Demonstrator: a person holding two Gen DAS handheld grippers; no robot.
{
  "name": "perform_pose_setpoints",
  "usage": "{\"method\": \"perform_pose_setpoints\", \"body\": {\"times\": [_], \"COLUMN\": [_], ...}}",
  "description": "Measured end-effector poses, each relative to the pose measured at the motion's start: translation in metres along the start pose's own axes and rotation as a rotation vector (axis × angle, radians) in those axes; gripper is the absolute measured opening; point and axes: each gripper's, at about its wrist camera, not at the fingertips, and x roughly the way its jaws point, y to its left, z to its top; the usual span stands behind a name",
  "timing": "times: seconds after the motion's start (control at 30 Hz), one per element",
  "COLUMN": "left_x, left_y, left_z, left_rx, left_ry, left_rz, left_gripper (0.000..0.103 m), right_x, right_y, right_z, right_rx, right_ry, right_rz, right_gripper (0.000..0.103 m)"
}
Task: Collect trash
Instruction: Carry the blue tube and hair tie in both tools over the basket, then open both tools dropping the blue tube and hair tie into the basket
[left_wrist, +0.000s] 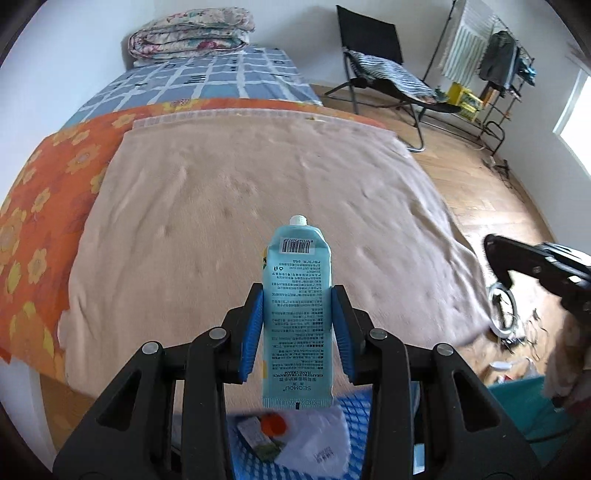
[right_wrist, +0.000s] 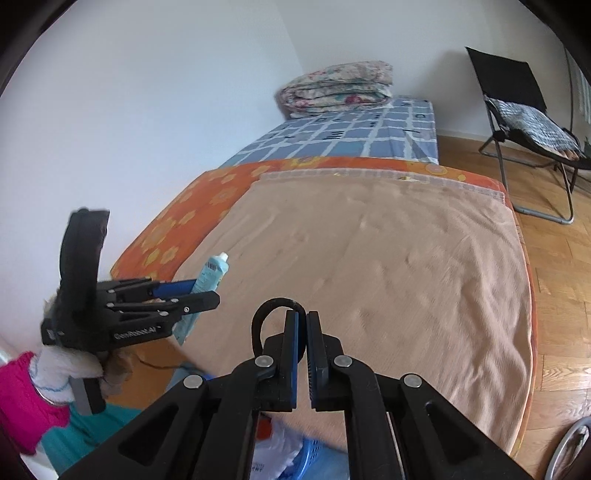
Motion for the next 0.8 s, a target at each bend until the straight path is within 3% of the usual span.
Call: {"method": "perform_pose_setpoints", "body": {"times": [0.33, 0.8], "left_x": [-0.029, -0.012], "left_y": [-0.005, -0.002], "left_z": [-0.071, -0.131], "left_rx": [0.000, 0.005], "left_ry": [0.022, 0.110], "left_rz": [-0.039, -0.041], "left_gripper": [0.036, 0.036], "right_x": [-0.005, 0.017], "right_y": [0.044, 0.069], "right_z": [-0.069, -0.130], "right_rx": [-0.062, -0.083], "right_ry": [0.076, 0.193], "right_rz": [0.068, 0.088], "right_gripper": [0.002, 0.002]}}
